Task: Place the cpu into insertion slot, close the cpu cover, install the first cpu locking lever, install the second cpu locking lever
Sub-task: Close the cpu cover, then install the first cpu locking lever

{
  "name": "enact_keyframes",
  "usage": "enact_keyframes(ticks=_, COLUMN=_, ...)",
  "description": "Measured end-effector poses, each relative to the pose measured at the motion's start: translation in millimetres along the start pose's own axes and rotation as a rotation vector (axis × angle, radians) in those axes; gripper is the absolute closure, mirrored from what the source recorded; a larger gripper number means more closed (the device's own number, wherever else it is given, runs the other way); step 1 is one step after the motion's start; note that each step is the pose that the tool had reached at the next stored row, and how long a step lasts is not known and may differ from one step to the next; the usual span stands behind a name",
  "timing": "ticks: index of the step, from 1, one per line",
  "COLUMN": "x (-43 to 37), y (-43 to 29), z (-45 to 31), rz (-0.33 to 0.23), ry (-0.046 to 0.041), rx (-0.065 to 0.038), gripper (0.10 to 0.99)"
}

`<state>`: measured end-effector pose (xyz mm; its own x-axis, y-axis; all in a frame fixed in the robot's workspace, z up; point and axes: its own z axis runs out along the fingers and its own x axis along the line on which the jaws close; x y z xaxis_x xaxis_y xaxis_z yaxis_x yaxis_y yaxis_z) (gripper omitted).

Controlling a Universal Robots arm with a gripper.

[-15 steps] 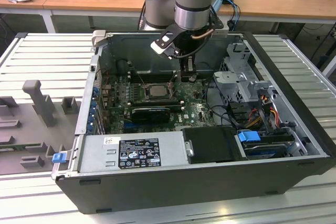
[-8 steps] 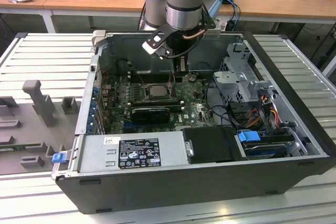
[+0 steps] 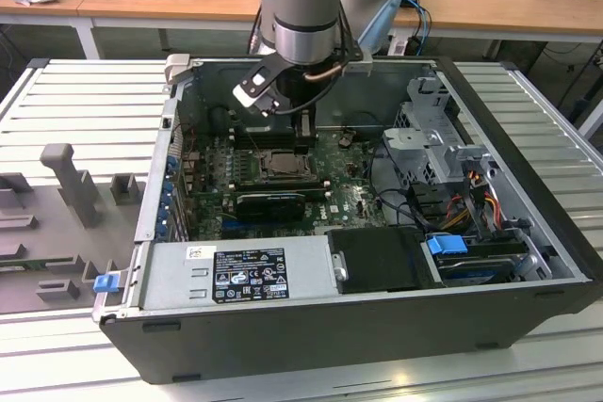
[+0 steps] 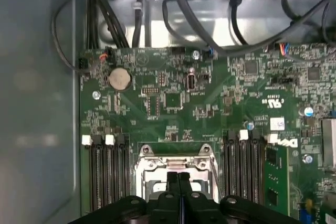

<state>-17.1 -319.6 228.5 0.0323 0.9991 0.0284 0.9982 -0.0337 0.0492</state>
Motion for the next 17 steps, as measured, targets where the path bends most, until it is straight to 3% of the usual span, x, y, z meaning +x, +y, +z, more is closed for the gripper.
enact_keyframes(ticks=9, x=-0.6, y=-19.4, z=-0.1, rz=-0.001, ry=0.0018, rx=0.001, gripper=0.980)
enact_keyframes(ticks=17, x=-0.7, y=-21.7, z=-1.3, rz=0.000, ry=0.0016, rx=0.001, gripper=0.980)
